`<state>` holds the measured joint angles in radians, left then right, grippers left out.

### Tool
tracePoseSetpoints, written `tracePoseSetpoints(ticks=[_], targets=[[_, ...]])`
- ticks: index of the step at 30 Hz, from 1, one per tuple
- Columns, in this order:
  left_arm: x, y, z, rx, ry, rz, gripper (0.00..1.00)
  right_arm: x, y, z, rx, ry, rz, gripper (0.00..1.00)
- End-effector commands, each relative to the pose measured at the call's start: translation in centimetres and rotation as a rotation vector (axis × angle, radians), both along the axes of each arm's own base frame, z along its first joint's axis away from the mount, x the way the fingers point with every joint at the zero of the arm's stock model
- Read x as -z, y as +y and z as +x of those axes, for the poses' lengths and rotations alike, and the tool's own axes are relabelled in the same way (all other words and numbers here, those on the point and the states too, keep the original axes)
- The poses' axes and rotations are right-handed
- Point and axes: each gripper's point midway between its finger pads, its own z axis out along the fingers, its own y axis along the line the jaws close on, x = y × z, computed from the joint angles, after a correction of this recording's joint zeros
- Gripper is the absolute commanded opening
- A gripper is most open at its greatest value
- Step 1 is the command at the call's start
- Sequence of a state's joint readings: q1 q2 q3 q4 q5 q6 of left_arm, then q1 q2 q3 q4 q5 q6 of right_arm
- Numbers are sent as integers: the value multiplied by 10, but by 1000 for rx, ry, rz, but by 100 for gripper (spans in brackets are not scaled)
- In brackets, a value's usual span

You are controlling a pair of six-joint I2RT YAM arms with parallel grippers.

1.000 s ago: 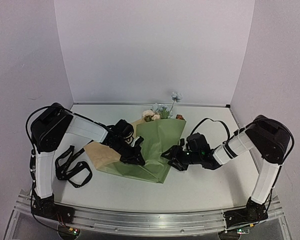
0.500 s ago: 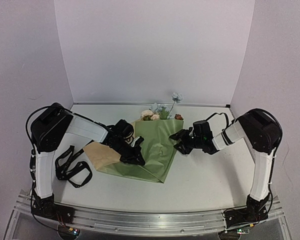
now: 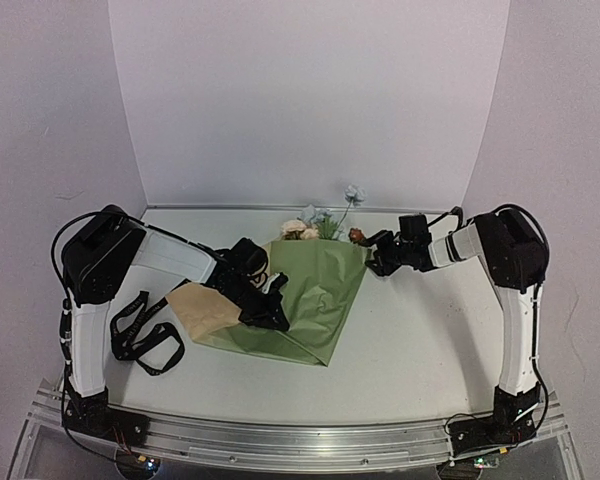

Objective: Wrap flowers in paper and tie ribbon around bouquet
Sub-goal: Press the fold line of the 2/3-folded wrapping paper, then pick up the two-thirds-folded wrapping paper from the center of the board.

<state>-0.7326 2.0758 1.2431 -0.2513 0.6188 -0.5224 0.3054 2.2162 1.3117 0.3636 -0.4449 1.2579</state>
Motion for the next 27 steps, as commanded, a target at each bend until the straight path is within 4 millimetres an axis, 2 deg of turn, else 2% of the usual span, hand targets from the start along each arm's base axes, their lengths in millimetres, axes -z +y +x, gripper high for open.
tracePoseSetpoints(ticks=[1, 5, 8, 13, 15, 17, 18, 22, 24, 27], targets=[[28, 23, -7, -19, 50, 131, 4, 16, -19, 18, 17, 67, -65, 63], [26, 22, -6, -19, 50, 124, 4, 11, -30, 33, 15, 82, -87, 64], [23, 20, -4, -18, 44, 121, 4, -10, -30, 43, -20, 66, -87, 65], [17, 17, 1, -24, 26, 110, 5, -55, -30, 25, -83, 22, -124, 68], [11, 14, 4, -27, 14, 101, 5, -68, -25, 8, -114, 10, -121, 69], [4, 12, 8, -32, -1, 90, 6, -77, -15, -18, -169, -1, -128, 70], [2, 10, 10, -35, -7, 84, 7, -73, -8, -37, -204, 10, -138, 70], [-10, 5, 15, -40, -25, 58, 7, -85, 20, -102, -331, -38, -172, 72], [-17, 4, 16, -41, -35, 46, 9, -83, 39, -137, -409, -51, -192, 70], [-33, 2, 18, -40, -61, 22, 12, -87, 61, -172, -509, -79, -190, 63]])
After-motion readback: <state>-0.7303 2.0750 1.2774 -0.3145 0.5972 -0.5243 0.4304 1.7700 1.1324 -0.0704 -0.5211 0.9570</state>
